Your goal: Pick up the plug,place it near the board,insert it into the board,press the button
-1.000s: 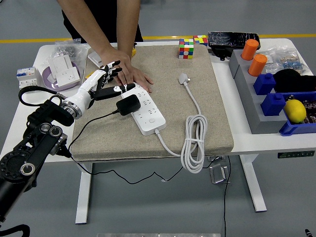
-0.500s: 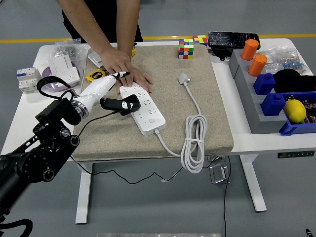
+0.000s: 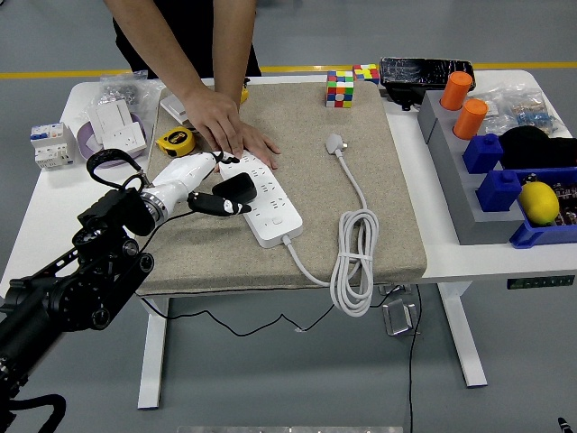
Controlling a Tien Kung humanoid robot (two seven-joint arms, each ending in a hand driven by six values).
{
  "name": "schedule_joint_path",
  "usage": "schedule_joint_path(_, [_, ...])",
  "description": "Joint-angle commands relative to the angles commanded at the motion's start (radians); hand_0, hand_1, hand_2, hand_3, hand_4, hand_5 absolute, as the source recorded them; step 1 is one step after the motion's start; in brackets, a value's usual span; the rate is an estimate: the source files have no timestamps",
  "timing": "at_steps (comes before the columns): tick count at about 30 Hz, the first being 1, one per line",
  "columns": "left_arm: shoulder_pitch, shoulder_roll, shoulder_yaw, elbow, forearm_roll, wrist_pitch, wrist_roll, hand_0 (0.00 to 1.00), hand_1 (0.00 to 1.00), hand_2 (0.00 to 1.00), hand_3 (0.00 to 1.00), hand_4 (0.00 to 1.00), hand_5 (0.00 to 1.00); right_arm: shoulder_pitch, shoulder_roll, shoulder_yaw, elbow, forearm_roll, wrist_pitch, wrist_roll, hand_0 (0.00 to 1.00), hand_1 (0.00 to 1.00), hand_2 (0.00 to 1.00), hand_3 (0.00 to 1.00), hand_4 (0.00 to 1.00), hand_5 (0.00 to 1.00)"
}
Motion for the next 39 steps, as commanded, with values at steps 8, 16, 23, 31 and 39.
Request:
schedule_joint_path(8, [-0.024,-0.017,0.009,0.068,-0.001,0.018,-0.004,0.803,0.821,0.782,0.816,0.998,0.483,0.001,-0.001,-0.001,0.000,0.003,0.000,0.000,0.940,0.842,0.782,0.793,0.998,0.998])
schedule_joint_path(16, [-0.040,-0.028,0.005,0.098,-0.008,0.035,-0.007,0.759,0.773,0.730,0.776,0.998,0.481,0.005,-0.001,0.000,0.000,0.002,0.000,0.000,0.940,0.842,0.781,0.794,0.998,0.998])
schedule_joint_path(23, [-0.049,-0.032,0.011,0.116,-0.001,0.041,-0.007,0.700,0.731,0.696,0.729,0.998,0.453,0.008,-0.001,-0.002,0.000,0.002,0.000,0.000,0.940,0.842,0.781,0.793,0.998,0.998])
schedule_joint_path(31, [-0.050,-0.036,0.019,0.129,0.009,0.051,-0.009,0.693,0.726,0.687,0.719,0.998,0.446,0.006,-0.002,-0.004,0.000,0.004,0.000,0.001,0.940,0.842,0.781,0.793,0.998,0.998])
schedule_joint_path(39, [-0.048,-0.038,0.025,0.133,0.011,0.064,-0.009,0.681,0.715,0.657,0.674,0.998,0.433,0.003,-0.002,-0.006,0.000,0.004,0.000,0.001,0.940,0.842,0.782,0.794,0.998,0.998])
